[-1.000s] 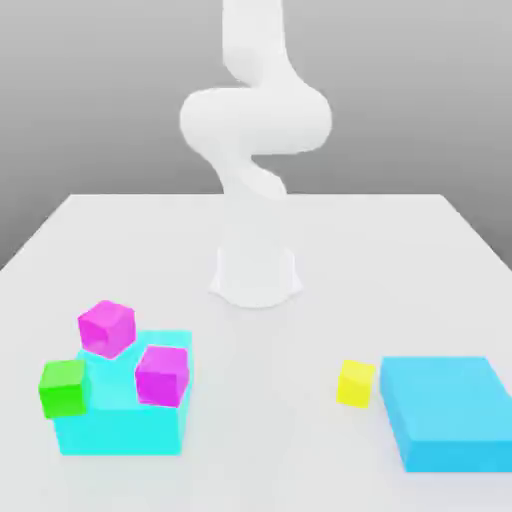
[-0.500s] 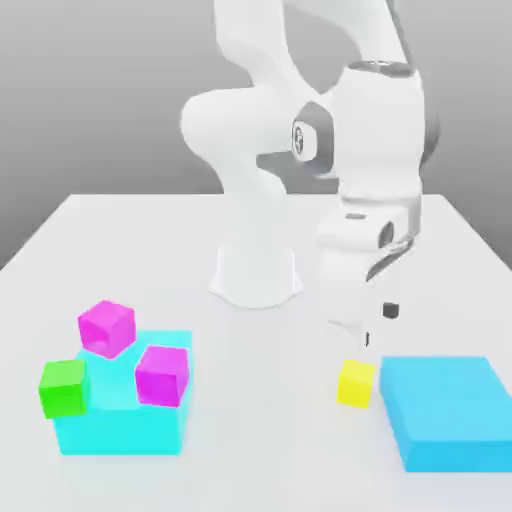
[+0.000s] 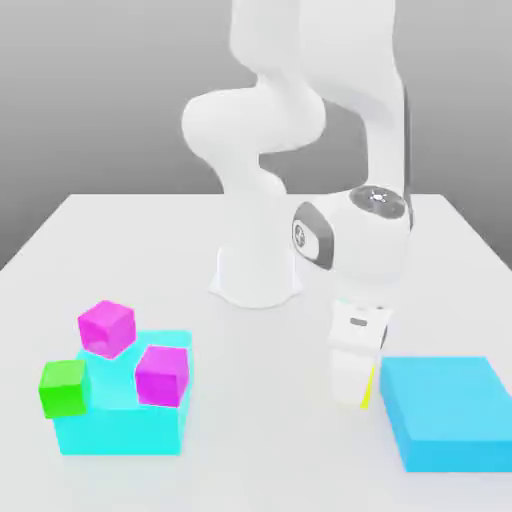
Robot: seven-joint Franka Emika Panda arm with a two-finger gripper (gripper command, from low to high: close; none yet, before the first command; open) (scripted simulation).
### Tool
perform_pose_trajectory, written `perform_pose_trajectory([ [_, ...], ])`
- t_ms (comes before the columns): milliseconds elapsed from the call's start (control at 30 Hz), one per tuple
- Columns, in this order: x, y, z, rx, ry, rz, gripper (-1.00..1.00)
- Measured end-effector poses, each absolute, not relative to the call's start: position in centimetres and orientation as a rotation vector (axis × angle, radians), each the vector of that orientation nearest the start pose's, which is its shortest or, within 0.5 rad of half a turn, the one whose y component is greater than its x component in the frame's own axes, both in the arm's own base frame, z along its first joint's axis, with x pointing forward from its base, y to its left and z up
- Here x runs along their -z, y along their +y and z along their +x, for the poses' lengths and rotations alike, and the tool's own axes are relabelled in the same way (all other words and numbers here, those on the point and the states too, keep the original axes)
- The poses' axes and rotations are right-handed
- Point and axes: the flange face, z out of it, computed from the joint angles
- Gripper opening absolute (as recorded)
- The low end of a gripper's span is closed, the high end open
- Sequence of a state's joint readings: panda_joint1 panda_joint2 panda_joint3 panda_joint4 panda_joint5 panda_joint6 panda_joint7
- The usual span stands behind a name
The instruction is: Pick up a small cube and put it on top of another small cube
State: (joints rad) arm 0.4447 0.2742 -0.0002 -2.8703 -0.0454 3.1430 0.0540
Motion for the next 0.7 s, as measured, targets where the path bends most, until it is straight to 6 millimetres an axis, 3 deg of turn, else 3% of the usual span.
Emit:
perform_pose_trajectory([
  [267,-17.8,14.8,30.1,-0.001,-0.681,-3.068,-1.00],
  [333,-19.5,13.9,31.1,0.000,-0.595,-3.088,-1.00],
  [533,-25.7,3.0,37.6,0.010,0.168,-3.148,-1.00],
  [700,-31.5,-8.9,38.8,0.002,0.837,-3.029,-1.00],
])
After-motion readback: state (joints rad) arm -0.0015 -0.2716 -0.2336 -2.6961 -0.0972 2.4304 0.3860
